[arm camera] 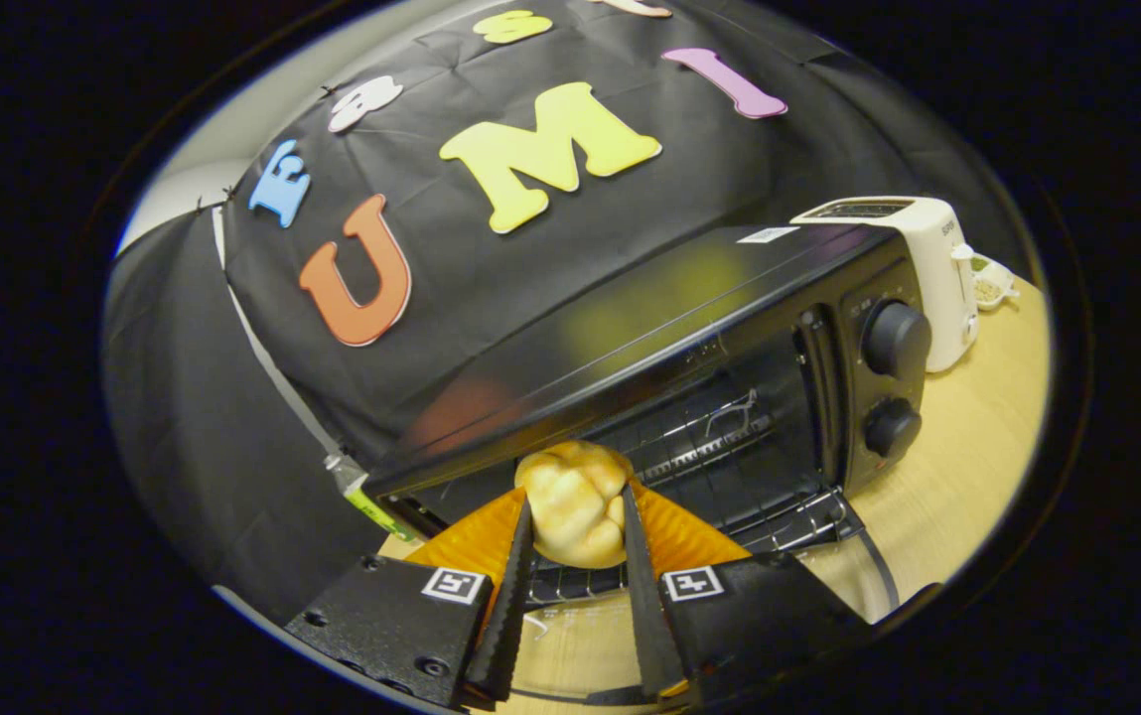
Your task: Open the toaster oven, put the food inside, and close the toaster oven door.
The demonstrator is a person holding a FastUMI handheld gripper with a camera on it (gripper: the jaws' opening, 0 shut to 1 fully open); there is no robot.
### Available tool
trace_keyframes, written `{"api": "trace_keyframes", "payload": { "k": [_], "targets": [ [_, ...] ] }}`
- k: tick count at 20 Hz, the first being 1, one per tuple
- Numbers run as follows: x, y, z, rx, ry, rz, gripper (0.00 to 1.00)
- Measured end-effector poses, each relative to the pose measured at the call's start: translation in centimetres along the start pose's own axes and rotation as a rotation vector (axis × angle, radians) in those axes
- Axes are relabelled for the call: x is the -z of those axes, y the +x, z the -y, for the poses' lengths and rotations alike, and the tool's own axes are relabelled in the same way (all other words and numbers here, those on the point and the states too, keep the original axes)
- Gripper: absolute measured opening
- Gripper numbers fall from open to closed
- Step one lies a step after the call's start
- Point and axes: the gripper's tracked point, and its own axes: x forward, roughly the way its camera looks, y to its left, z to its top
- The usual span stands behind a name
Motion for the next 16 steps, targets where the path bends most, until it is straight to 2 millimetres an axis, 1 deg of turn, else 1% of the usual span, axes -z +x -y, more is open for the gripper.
{"api": "trace_keyframes", "payload": {
  "k": [2, 4, 8, 9, 10, 12, 16],
  "targets": [
    [-0.7, 1.6, 0.7, 0.018, 0.002, 0.008, 0.52],
    [-0.9, 3.1, 1.7, 0.043, 0.008, 0.008, 0.52],
    [-0.5, 4.6, 2.3, 0.065, -0.009, -0.005, 0.52],
    [-0.5, 4.9, 2.5, 0.069, 0.0, -0.002, 0.53],
    [-0.4, 5.0, 2.7, 0.079, 0.003, -0.002, 0.57],
    [-0.1, 5.0, 2.8, 0.089, -0.002, -0.003, 0.71],
    [-0.8, 3.8, 2.5, 0.105, 0.0, 0.012, 0.98]
  ]
}}
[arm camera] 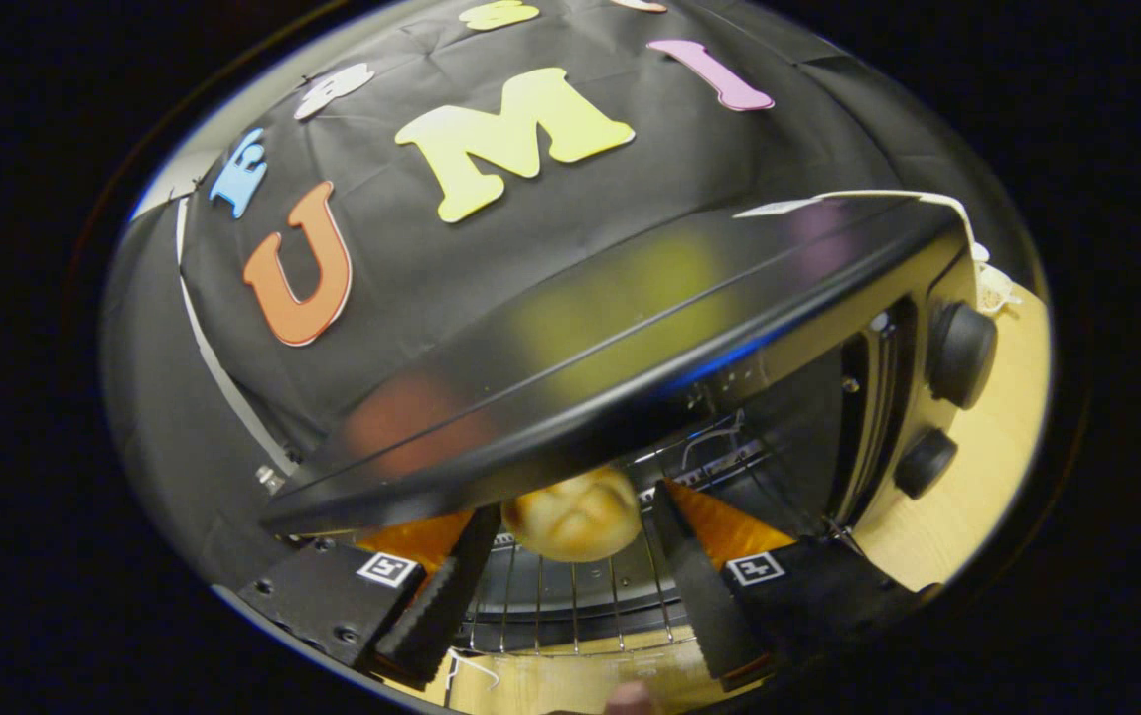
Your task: Open the toaster oven, put the food inside, and close the toaster oven door.
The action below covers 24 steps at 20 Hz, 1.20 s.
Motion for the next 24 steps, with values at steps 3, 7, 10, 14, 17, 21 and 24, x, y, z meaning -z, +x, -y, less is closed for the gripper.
{"api": "trace_keyframes", "payload": {
  "k": [3, 7, 10, 14, 17, 21, 24],
  "targets": [
    [0.0, -1.4, -0.2, -0.008, 0.019, -0.013, 1.0],
    [-0.6, -5.1, -0.8, -0.019, -0.006, 0.022, 1.0],
    [-0.6, -8.8, -1.2, -0.029, -0.051, 0.053, 1.0],
    [0.5, -14.3, -2.3, -0.057, -0.125, 0.064, 1.0],
    [0.8, -18.6, -2.7, -0.073, -0.184, 0.086, 1.0],
    [1.0, -23.0, -2.3, -0.063, -0.289, 0.091, 1.0],
    [1.3, -25.2, -1.5, -0.054, -0.377, 0.085, 1.0]
  ]
}}
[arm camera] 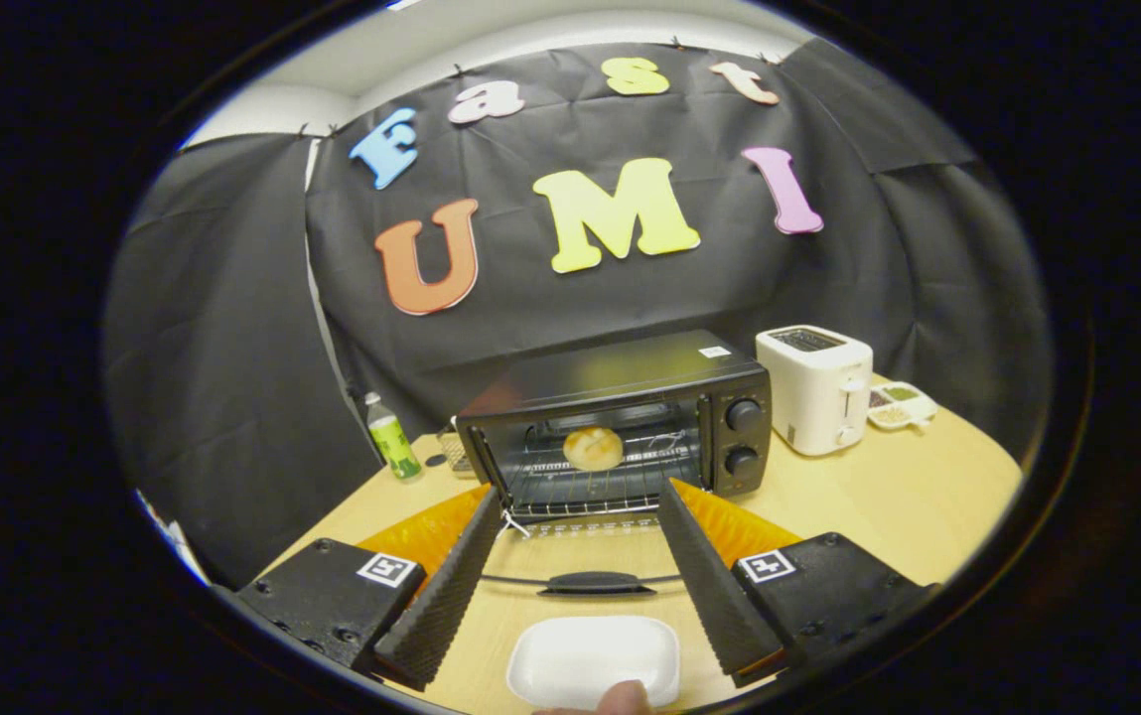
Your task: Open the toaster oven, put the food inside, and close the toaster oven door.
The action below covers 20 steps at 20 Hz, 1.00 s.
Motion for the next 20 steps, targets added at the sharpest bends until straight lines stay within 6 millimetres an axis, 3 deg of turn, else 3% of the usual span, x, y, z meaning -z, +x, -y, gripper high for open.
{"api": "trace_keyframes", "payload": {
  "k": [3, 6, 13, 20],
  "targets": [
    [1.3, -1.1, 0.0, -0.005, -0.056, -0.031, 1.0],
    [3.0, -0.7, -0.3, 0.001, -0.103, -0.054, 1.0],
    [10.0, 2.8, -0.3, 0.016, -0.089, -0.245, 1.0],
    [14.7, 4.7, -0.6, 0.02, -0.124, -0.408, 1.0]
  ]
}}
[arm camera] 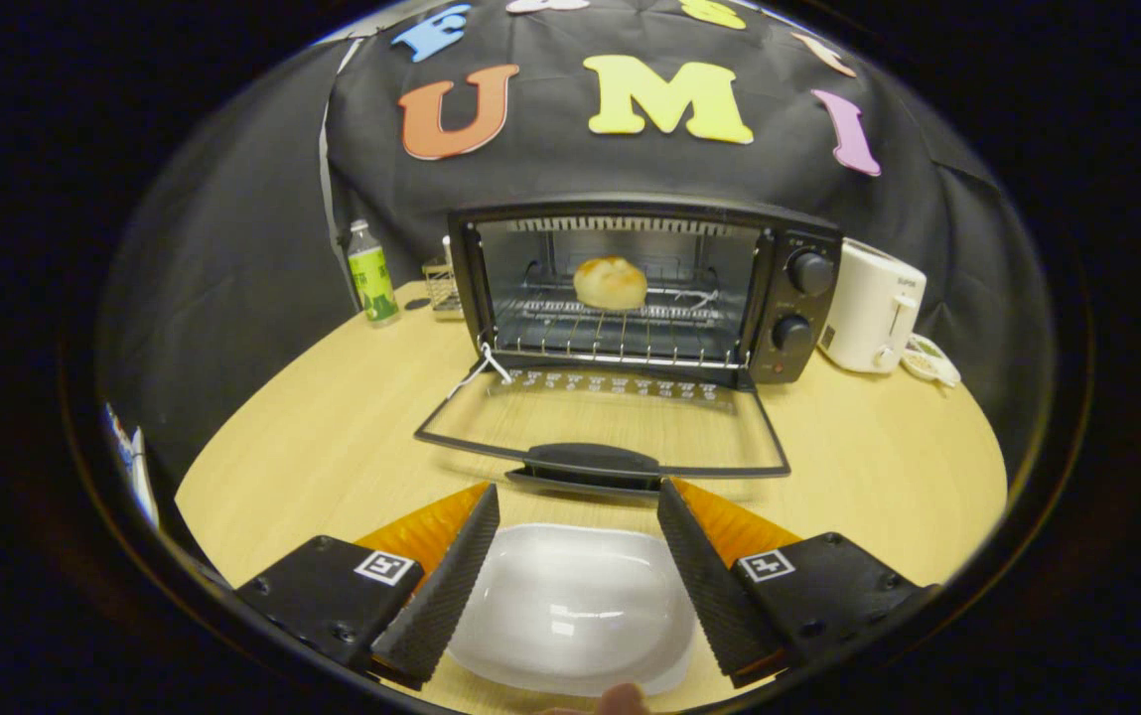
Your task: Open the toaster oven, put the food inside, and close the toaster oven door.
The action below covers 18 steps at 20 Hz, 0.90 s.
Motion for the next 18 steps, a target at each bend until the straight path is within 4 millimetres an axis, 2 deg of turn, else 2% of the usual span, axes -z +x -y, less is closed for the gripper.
{"api": "trace_keyframes", "payload": {
  "k": [5, 6, 14, 18],
  "targets": [
    [1.2, 2.4, 0.9, 0.053, 0.01, -0.079, 1.0],
    [0.4, 2.2, 0.6, 0.052, 0.011, -0.059, 1.0],
    [-0.1, 2.9, 0.6, 0.122, 0.004, -0.032, 1.0],
    [-1.4, 2.0, 0.6, 0.124, 0.011, 0.036, 1.0]
  ]
}}
